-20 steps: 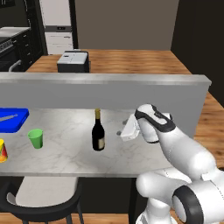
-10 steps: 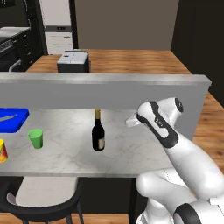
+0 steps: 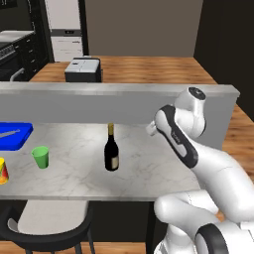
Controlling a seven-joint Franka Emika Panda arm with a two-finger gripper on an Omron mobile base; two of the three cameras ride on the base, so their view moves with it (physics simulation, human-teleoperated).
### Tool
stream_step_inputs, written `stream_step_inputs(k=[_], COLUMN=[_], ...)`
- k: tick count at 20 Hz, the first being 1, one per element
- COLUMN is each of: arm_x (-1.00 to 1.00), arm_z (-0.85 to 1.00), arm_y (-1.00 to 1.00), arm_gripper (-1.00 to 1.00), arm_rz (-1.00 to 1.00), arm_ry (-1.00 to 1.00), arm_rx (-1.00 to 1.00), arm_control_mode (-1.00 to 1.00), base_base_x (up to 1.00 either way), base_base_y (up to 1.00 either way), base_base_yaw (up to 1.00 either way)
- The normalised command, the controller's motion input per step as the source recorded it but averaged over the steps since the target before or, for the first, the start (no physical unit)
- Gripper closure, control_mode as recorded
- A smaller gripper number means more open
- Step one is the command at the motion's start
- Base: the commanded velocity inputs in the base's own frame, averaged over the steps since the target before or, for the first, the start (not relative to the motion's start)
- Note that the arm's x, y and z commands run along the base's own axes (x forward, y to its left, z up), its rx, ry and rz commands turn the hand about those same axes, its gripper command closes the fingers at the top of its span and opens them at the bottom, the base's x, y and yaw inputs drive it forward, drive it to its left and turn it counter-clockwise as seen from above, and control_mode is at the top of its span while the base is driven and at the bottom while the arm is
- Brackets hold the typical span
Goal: Place the drinks on the dining counter in a tight cluster.
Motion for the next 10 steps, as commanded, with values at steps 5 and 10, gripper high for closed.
stream_step_inputs(k=[5,10], arm_x=[-0.47,-0.44], arm_z=[0.00,0.01], arm_y=[-0.34,-0.07], arm_gripper=[-1.00,-1.00], arm_rz=[-0.23,-0.29], arm_ry=[0.27,0.01], arm_rx=[-0.02,0.00], arm_control_mode=[-1.00,-1.00], base_base_x=[0.00,0.00], base_base_y=[0.00,0.00], base_base_yaw=[0.00,0.00])
